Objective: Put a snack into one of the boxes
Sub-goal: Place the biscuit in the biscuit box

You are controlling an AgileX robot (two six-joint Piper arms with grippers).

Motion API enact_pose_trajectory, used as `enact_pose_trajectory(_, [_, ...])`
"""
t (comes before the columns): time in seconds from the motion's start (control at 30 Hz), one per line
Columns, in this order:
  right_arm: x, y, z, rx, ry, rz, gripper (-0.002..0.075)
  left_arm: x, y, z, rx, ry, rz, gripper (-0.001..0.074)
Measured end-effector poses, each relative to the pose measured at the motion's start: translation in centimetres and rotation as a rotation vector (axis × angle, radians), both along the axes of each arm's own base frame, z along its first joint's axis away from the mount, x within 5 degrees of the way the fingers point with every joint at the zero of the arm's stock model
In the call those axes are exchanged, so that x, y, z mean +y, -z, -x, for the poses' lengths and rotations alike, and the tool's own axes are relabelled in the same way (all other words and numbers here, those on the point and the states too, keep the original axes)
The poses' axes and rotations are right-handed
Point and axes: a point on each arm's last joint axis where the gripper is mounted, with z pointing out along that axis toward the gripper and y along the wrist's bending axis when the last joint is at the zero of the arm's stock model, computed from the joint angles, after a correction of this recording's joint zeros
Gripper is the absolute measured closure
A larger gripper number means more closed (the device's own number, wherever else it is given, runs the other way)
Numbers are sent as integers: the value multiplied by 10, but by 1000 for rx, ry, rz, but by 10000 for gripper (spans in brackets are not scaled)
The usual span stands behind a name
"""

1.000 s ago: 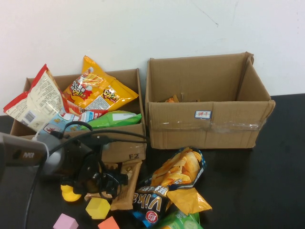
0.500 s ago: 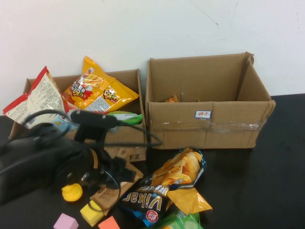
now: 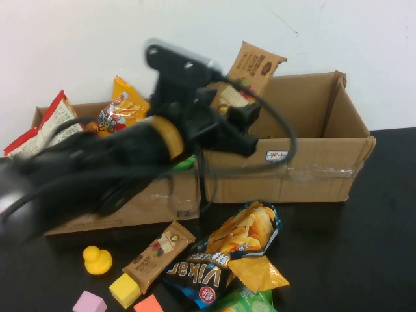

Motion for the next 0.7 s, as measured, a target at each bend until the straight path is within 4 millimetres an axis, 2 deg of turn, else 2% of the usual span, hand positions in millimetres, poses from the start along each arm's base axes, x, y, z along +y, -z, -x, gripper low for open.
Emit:
enact_pose_trajectory(0.2, [0, 0, 0, 0, 0, 0, 727, -17, 34, -75, 82, -86, -33, 302])
enact_pose_trajectory(0.33, [0, 0, 0, 0, 0, 0, 727, -19, 51, -107, 137, -135, 1, 275])
enact_pose_trajectory(0.47, [0, 0, 0, 0, 0, 0, 727, -18, 67, -116, 221, -178, -7, 168])
enact_pose_trajectory(0.57, [0, 0, 0, 0, 0, 0, 727, -17, 62, -114, 215, -180, -17, 160])
enact_pose_trajectory(0.63, [0, 0, 0, 0, 0, 0, 727, -14, 50, -111, 197, -188, -43, 206])
enact_pose_trajectory(0.7, [0, 0, 0, 0, 0, 0, 727, -9, 31, -103, 169, -210, -102, 332])
